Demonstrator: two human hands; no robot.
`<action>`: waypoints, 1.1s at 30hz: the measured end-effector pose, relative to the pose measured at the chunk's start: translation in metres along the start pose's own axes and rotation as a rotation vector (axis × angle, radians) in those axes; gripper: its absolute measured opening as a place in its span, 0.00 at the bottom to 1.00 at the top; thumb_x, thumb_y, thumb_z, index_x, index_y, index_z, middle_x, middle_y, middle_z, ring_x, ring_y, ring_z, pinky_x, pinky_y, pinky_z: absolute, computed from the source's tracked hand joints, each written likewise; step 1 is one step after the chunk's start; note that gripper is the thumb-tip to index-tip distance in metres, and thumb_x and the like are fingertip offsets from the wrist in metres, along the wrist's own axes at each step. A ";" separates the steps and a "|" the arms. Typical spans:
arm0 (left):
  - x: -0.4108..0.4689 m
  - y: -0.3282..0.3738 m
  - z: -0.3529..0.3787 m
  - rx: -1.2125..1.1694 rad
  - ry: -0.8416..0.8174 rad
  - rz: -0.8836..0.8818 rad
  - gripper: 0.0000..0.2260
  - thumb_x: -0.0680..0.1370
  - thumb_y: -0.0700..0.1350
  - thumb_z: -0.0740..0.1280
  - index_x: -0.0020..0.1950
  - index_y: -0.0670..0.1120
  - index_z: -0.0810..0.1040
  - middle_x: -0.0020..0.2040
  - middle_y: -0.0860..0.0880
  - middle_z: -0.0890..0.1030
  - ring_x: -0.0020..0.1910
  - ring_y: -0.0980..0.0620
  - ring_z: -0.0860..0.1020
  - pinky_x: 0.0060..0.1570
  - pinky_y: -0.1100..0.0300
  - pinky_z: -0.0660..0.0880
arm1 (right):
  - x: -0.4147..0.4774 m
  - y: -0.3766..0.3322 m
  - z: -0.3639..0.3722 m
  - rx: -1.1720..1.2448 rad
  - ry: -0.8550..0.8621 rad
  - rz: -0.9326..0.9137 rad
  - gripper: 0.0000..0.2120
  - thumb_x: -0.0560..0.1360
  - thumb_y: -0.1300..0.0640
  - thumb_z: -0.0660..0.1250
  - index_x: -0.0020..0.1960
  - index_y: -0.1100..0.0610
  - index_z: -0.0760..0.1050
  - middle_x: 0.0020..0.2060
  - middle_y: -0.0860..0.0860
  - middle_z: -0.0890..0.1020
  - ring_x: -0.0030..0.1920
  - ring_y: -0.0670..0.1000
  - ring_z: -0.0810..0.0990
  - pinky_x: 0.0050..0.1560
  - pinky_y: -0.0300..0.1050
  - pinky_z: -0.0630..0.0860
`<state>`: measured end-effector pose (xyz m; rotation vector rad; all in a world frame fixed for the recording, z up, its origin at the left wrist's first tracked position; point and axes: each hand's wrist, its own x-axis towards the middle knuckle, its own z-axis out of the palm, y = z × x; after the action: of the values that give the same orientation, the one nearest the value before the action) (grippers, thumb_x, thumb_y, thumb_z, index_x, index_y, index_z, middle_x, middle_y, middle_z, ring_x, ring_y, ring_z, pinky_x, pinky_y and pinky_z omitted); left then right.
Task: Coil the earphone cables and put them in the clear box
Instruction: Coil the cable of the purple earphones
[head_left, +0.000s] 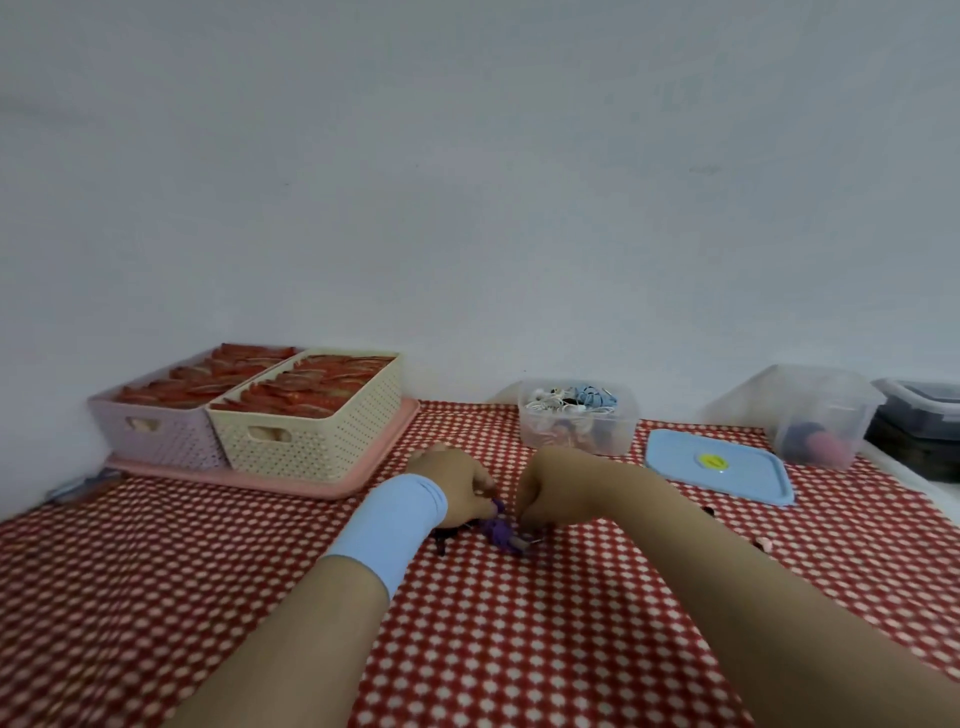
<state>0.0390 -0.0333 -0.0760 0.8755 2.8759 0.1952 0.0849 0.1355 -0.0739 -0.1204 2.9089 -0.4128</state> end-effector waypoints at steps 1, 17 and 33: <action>0.000 0.007 0.001 0.011 0.005 0.004 0.16 0.77 0.58 0.67 0.64 0.60 0.79 0.66 0.52 0.76 0.70 0.45 0.65 0.73 0.44 0.56 | -0.005 0.004 -0.002 0.036 0.013 0.007 0.05 0.73 0.54 0.74 0.48 0.50 0.86 0.47 0.47 0.86 0.47 0.49 0.84 0.53 0.49 0.83; 0.024 0.125 0.019 -0.581 0.039 0.224 0.07 0.73 0.43 0.75 0.50 0.51 0.85 0.47 0.57 0.81 0.44 0.64 0.77 0.56 0.66 0.73 | -0.111 0.121 -0.042 0.283 0.254 0.214 0.06 0.77 0.60 0.71 0.48 0.50 0.85 0.44 0.46 0.87 0.35 0.48 0.86 0.40 0.40 0.81; 0.025 0.128 0.058 -1.125 0.205 0.172 0.08 0.81 0.42 0.65 0.55 0.49 0.83 0.42 0.54 0.86 0.38 0.64 0.81 0.40 0.69 0.77 | -0.097 0.144 -0.007 0.126 0.322 0.386 0.04 0.73 0.58 0.75 0.46 0.51 0.87 0.45 0.48 0.87 0.46 0.48 0.83 0.48 0.38 0.77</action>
<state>0.0970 0.0909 -0.1147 0.8219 2.1923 1.7450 0.1704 0.2862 -0.0899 0.5673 3.0961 -0.5891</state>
